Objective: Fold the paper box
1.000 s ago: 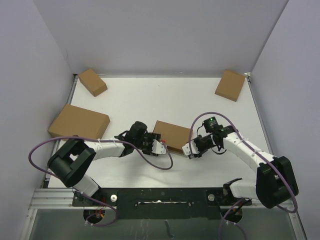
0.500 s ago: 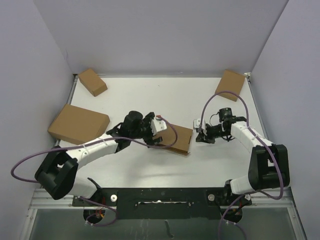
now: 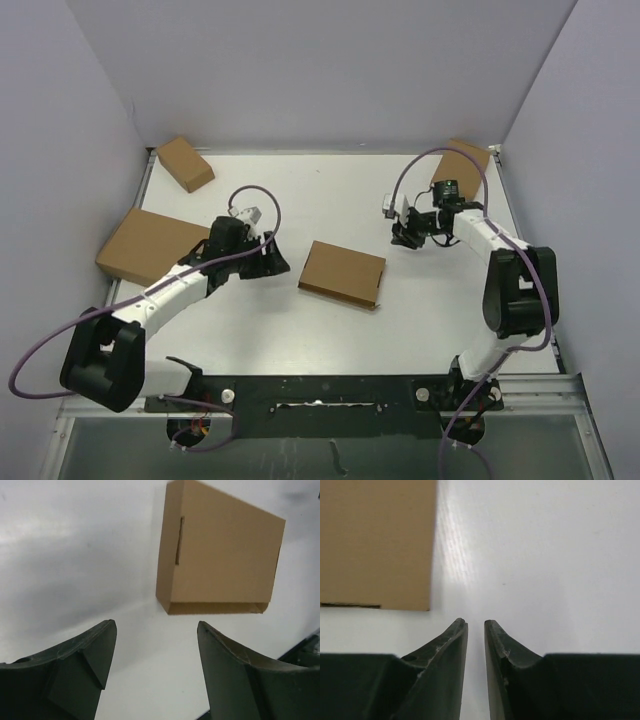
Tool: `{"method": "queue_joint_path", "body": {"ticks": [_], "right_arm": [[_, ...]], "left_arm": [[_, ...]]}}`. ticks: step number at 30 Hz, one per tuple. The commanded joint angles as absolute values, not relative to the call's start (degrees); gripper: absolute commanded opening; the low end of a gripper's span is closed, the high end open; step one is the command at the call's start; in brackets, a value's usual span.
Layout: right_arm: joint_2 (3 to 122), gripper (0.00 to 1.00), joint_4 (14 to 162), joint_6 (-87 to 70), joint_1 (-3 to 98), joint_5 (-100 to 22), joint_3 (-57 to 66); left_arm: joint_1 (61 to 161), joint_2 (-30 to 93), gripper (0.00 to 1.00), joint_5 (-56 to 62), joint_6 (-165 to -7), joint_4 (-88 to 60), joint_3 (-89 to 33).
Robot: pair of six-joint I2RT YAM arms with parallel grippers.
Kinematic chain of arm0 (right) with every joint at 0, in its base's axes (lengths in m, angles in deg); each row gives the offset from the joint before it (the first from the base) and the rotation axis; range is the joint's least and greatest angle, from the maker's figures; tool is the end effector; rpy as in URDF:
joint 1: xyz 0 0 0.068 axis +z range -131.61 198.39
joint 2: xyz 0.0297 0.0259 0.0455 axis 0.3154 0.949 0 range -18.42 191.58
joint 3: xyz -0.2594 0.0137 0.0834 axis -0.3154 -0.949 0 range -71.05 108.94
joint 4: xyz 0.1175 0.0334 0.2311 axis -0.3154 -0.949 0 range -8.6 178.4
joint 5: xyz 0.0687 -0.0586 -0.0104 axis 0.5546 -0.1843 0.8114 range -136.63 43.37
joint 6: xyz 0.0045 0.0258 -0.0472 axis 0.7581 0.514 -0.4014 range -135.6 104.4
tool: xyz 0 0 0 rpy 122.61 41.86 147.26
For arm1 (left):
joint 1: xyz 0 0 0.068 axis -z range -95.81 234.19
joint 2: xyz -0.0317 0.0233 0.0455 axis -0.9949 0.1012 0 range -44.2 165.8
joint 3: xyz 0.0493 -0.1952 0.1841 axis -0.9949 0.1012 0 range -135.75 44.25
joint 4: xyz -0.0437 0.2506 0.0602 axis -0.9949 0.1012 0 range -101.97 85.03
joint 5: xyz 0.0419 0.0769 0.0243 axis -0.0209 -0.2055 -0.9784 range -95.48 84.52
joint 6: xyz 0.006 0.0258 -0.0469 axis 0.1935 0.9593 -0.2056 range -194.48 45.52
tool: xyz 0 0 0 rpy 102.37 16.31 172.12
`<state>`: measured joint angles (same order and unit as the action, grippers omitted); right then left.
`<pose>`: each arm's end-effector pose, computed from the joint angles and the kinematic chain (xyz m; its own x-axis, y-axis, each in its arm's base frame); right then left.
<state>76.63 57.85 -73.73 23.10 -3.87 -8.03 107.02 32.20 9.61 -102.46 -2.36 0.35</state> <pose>0.3257 0.0511 0.2085 -0.1511 -0.6382 -0.7549 -0.9477 0.3108 -0.0730 0.2519 -0.1160 0.2165 -0.8050 -0.1527 -0.5732 0.1980 0.8418 -0.5022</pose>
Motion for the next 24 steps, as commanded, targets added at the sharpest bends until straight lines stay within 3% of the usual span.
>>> {"method": "queue_joint_path", "body": {"ticks": [1,7,13,24], "right_arm": [[83.21,0.21,60.00,-75.57,24.27,-9.02,-1.57],[86.75,0.16,57.87,-77.99,26.36,-8.56,-0.66],[83.79,0.14,53.87,-82.63,27.40,-4.71,-4.79],[72.93,0.13,43.33,-92.92,32.07,-1.91,-15.45]], "left_arm": [[109.08,27.84,0.67,11.98,-121.33,-4.28,5.17],[116.22,35.11,0.79,8.66,-134.28,-8.99,5.81],[118.64,41.88,0.81,6.62,-138.65,-13.46,3.51],[116.70,52.51,0.79,8.89,-130.87,-11.67,-6.67]]}}
